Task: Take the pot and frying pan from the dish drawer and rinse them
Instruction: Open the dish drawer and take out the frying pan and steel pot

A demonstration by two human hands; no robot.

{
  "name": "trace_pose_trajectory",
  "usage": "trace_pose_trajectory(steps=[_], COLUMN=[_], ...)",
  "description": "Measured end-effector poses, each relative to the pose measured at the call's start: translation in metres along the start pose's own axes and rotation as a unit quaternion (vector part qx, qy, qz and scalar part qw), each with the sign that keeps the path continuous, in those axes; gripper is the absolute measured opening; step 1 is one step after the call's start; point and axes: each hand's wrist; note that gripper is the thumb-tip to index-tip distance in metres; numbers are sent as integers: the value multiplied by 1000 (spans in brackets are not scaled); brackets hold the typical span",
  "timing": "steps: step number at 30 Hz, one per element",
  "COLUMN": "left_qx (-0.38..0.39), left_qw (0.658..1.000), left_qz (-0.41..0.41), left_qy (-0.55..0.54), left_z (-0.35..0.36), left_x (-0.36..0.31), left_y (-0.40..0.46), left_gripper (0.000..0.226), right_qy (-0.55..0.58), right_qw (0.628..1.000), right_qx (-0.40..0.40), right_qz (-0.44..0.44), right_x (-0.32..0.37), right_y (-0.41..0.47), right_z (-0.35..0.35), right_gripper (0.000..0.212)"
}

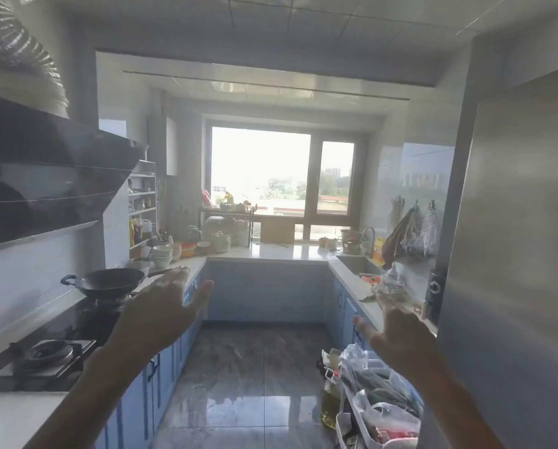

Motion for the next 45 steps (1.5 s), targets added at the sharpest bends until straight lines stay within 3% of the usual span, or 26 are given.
trace_pose_trajectory(steps=[7, 16, 22, 28, 31, 36, 45], left_qx=[23, 26, 31, 29, 17, -3, 14], left_qw=[1000, 999, 999, 999, 999, 996, 999], left_qz=[14, 3, -33, -19, -33, -89, -36], left_qy=[8, 42, 12, -41, -25, 2, 21], left_z=[54, 174, 259, 336, 384, 477, 638], left_x=[23, 19, -12, -30, -28, -4, 61], left_y=[36, 163, 292, 414, 474, 594, 870], left_gripper=[82, 72, 68, 71, 61, 64, 72], right_qy=[-15, 19, 42, 76, 54, -10, 13], right_qw=[999, 999, 997, 990, 993, 996, 997], right_qx=[34, 25, 57, 113, 98, 66, 40], right_qz=[24, 36, 23, 20, 33, 67, 71], right_x=[4, -49, -92, -124, -140, -159, -156], right_y=[32, 169, 324, 459, 523, 644, 924], right_z=[51, 157, 207, 255, 290, 374, 540], right_gripper=[68, 71, 72, 69, 67, 59, 63])
Point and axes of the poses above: each hand's wrist, its own y-axis towards the middle knuckle, its own z-axis out of the palm, x = y × z, and after that the axes turned 3 degrees about z, right-handed
